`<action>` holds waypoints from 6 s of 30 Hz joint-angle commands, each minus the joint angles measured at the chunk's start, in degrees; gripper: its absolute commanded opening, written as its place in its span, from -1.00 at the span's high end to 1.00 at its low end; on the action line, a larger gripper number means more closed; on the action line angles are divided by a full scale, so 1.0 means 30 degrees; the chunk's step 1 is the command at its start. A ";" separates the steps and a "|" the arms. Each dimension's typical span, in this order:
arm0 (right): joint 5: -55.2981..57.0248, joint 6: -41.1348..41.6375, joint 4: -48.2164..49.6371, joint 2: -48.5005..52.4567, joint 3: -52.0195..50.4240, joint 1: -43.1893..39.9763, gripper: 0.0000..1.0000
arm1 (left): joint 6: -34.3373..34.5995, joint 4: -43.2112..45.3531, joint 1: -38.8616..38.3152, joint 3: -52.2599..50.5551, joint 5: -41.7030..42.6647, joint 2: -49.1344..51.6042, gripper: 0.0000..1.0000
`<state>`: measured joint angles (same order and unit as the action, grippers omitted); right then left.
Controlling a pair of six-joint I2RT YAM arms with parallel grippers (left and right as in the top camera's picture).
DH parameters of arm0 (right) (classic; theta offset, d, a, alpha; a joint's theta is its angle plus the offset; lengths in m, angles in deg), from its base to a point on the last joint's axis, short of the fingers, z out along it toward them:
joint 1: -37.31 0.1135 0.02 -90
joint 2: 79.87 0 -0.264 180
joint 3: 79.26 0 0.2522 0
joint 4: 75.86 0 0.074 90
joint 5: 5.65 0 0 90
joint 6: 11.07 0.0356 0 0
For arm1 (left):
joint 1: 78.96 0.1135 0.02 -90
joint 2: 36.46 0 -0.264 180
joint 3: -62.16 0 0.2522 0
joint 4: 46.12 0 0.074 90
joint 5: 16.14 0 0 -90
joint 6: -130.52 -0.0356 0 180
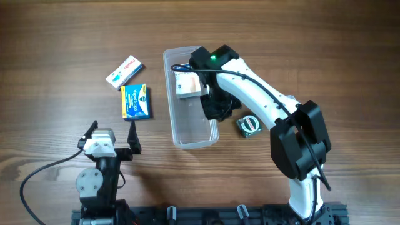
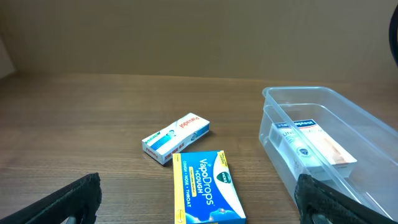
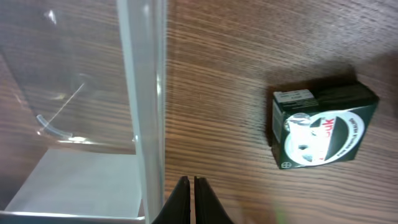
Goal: Pack container
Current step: 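Withdraw right gripper from the container to the right side, then move left gripper over the blue VapoDrops box, then lower left gripper and grasp the VapoDrops box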
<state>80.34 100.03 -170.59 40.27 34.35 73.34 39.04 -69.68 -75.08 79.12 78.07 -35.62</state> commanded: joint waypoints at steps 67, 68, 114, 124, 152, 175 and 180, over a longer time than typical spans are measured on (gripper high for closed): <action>0.3628 -0.2528 -0.0678 -1.3223 0.1173 -1.1927 -1.00 | -0.0430 0.1158 0.0124 -0.0124 0.0109 -0.0131 -1.00; 0.3628 -0.2528 -0.0678 -1.3223 0.1173 -1.1927 -1.00 | -0.0430 0.1676 0.0124 -0.0124 0.0109 -0.0131 -0.99; 0.3628 -0.2535 -0.0678 -1.3223 0.1173 -1.1927 -0.99 | 0.1042 -2.0021 0.0109 2.6148 0.4677 3.1452 -1.00; 0.3628 -0.2528 -0.0678 -1.3223 0.1173 -1.1927 -1.00 | 0.3424 -1.7617 -0.1836 2.6134 -0.0663 3.2297 -1.00; 0.3628 -0.2528 -0.0678 -1.3223 0.1173 -1.1934 -0.99 | 0.3665 -1.3537 -0.2164 2.3314 -0.0933 3.5474 -0.99; 0.3628 -0.2528 -0.0678 -1.3223 0.1173 -1.1927 -1.00 | 0.3650 -0.9748 -0.2164 2.0932 -0.1515 3.5947 -0.99; 0.3628 -0.2521 -0.0678 -1.3223 0.1173 -1.1934 -1.00 | 0.3628 -0.8969 -0.2164 2.0611 -0.1588 3.5940 -0.99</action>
<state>90.22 92.71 -172.73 0.19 37.41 37.74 49.45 -97.33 -81.60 142.16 74.44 71.54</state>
